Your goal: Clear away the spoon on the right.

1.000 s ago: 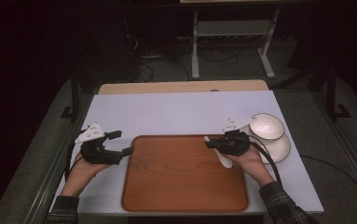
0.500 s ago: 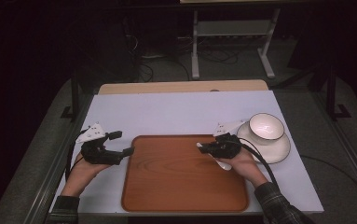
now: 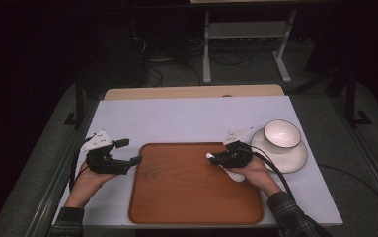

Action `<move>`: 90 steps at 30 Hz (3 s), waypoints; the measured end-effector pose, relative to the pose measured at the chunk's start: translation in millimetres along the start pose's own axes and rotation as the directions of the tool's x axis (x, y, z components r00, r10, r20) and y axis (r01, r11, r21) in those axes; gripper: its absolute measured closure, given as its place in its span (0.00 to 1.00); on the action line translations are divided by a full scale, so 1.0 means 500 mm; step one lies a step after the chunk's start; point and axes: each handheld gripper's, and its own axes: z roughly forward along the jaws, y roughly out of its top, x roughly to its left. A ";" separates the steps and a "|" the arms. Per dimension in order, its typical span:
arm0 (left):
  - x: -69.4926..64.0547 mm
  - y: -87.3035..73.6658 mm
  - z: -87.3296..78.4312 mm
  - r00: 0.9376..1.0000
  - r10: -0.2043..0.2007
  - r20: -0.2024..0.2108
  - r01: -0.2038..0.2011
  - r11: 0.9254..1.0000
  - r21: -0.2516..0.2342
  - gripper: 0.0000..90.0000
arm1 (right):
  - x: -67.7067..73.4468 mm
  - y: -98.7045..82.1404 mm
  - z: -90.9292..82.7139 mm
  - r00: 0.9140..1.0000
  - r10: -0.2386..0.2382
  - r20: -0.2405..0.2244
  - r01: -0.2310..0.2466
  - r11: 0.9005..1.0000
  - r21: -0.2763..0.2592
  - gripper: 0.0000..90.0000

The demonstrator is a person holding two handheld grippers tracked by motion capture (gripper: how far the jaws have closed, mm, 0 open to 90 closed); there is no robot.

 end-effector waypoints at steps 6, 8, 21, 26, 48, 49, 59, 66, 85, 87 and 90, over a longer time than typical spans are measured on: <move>0.000 0.000 -0.001 1.000 -0.001 -0.002 0.001 1.000 -0.001 0.17 | -0.006 -0.002 0.006 1.000 0.006 0.000 -0.006 1.000 0.006 0.84; 0.001 0.000 -0.001 1.000 0.000 -0.002 0.000 1.000 0.000 0.17 | -0.007 -0.004 0.008 1.000 0.005 0.000 -0.005 1.000 0.013 0.83; 0.000 0.000 0.000 1.000 0.001 0.000 -0.001 1.000 0.000 0.17 | -0.004 -0.008 0.020 1.000 -0.012 0.011 0.011 0.998 0.063 0.77; 0.001 0.000 -0.001 1.000 0.000 -0.002 0.000 1.000 -0.001 0.17 | -0.002 -0.007 0.020 1.000 -0.021 0.016 0.020 0.998 0.062 0.72; 0.000 0.002 0.005 1.000 0.007 0.009 -0.007 1.000 0.006 0.17 | 0.013 0.013 -0.057 1.000 -0.002 0.016 0.003 0.998 -0.055 0.36; 0.000 0.002 0.005 1.000 0.007 0.010 -0.007 1.000 0.005 0.17 | 0.014 0.013 -0.061 1.000 -0.002 0.025 0.004 0.998 -0.061 0.36; 0.000 0.003 0.006 1.000 0.008 0.012 -0.008 1.000 0.004 0.17 | 0.016 0.012 -0.084 0.999 0.011 0.031 -0.008 0.995 -0.096 0.29; -0.001 0.003 0.005 1.000 0.010 0.018 -0.010 1.000 0.001 0.17 | 0.013 0.011 -0.113 0.999 0.034 0.034 -0.029 0.989 -0.142 0.26; -0.005 0.009 -0.002 0.999 0.019 0.031 -0.019 1.000 -0.022 0.17 | 0.019 0.008 -0.211 0.997 0.041 0.067 -0.021 0.963 -0.269 0.23; -0.005 0.012 -0.005 0.999 0.024 0.034 -0.022 0.999 -0.032 0.17 | 0.020 0.005 -0.229 0.996 0.043 0.074 -0.020 0.958 -0.285 0.23; -0.006 0.012 -0.006 0.999 0.023 0.035 -0.022 0.999 -0.038 0.17 | 0.021 0.002 -0.242 0.996 0.044 0.078 -0.019 0.955 -0.296 0.22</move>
